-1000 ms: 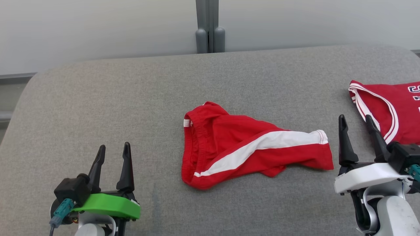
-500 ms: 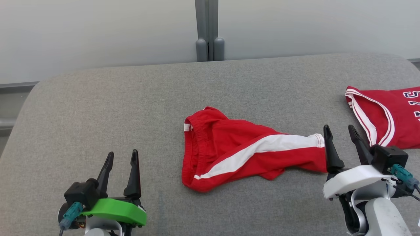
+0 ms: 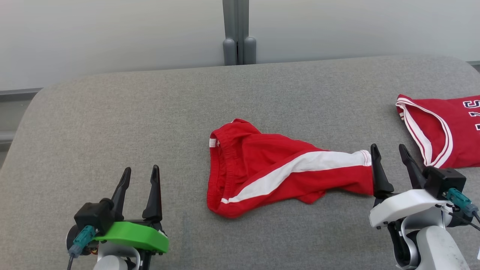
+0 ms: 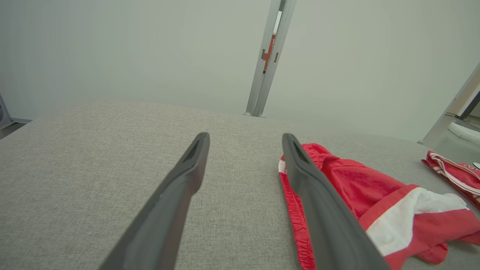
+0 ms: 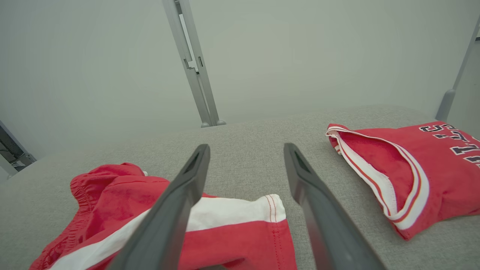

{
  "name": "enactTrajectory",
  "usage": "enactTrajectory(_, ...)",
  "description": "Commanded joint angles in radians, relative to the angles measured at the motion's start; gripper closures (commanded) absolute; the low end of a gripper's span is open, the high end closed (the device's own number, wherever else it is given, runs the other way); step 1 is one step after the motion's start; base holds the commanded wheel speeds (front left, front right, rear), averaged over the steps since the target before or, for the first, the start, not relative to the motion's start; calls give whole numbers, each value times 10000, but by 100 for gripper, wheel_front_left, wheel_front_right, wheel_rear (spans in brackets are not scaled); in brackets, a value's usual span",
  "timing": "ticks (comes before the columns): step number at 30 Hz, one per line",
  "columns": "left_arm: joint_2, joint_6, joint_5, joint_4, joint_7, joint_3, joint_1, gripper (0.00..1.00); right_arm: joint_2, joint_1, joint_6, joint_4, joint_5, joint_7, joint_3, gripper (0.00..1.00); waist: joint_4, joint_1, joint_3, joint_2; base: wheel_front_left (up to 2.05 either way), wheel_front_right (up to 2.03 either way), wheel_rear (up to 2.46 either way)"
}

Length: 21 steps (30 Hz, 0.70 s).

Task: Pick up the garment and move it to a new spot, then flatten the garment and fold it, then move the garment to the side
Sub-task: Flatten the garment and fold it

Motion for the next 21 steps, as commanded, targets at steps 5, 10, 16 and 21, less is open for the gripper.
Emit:
enactTrajectory(5,82,-29,35,49,-25,-50,-168,0,-1,-149,1,62,-30,-105,6,0,-20,0,93,-1,0,0,0)
enactTrajectory(10,123,-30,-338,336,20,-625,-349,0,-52,-291,1,-16,-55,124,-12,0,-28,0,218,-1,0,0,0)
enactTrajectory(16,310,-25,-1655,812,3023,-1802,-1059,0,-486,-643,1,-416,-90,524,89,0,-28,0,420,-1,0,0,0)
enactTrajectory(21,160,277,-2418,616,5393,-2093,-1376,0,-686,-876,1,-451,-78,919,111,0,-113,0,603,-1,0,0,0)
